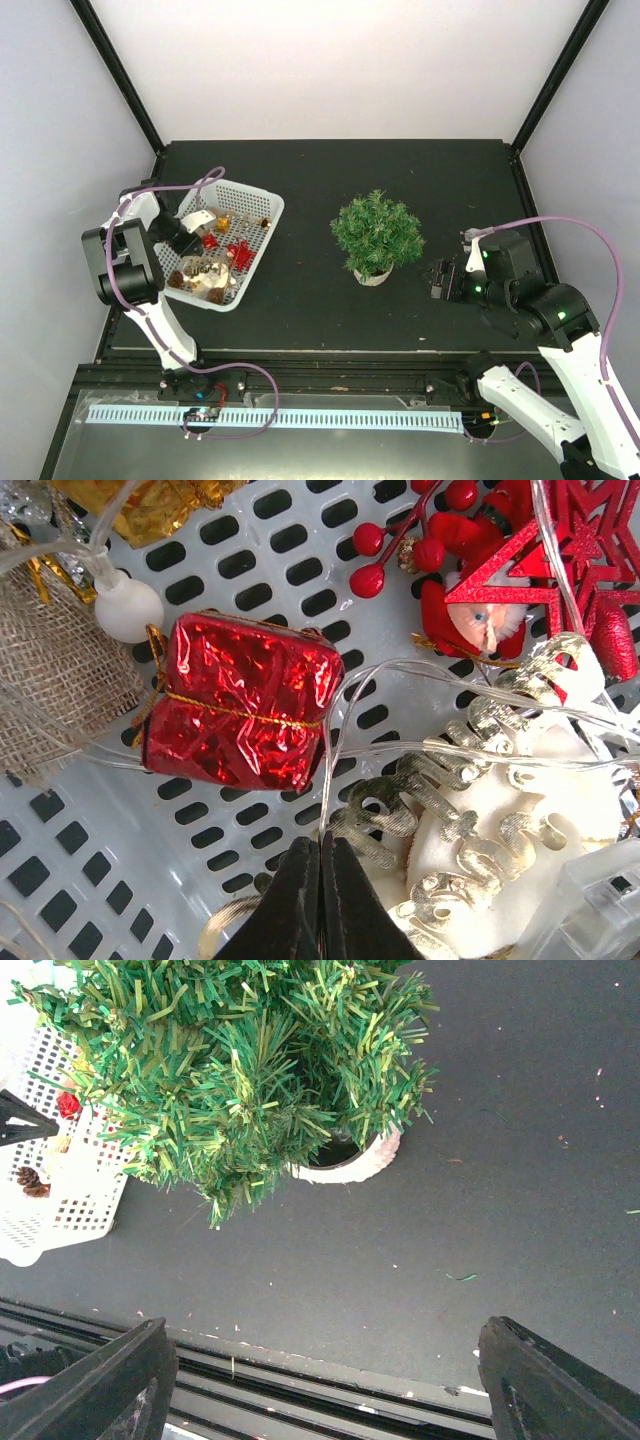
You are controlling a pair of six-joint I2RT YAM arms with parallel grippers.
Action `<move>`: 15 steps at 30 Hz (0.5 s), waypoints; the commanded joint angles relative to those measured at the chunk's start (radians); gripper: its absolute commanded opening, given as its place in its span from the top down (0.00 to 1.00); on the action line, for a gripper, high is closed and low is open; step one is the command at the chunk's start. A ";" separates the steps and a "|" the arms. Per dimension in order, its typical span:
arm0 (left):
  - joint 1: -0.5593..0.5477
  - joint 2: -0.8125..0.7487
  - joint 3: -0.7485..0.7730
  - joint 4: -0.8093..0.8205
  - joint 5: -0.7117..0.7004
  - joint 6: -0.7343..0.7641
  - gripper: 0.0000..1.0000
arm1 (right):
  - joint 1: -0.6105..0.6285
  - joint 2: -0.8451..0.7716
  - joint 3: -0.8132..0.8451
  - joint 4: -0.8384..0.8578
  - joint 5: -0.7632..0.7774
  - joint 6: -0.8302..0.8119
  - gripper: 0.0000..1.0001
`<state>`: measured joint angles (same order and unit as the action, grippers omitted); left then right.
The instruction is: Decorate the small christmas tree
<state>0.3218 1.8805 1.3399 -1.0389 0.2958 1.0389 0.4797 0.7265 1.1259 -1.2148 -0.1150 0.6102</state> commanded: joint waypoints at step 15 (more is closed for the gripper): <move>0.016 -0.208 0.175 -0.269 0.165 0.019 0.98 | -0.006 -0.013 0.066 -0.020 0.005 -0.020 0.16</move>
<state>0.3340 1.7592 1.4311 -1.1610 0.3580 1.0401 0.4797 0.7235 1.1378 -1.2201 -0.1146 0.6132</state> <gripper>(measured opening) 0.025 0.837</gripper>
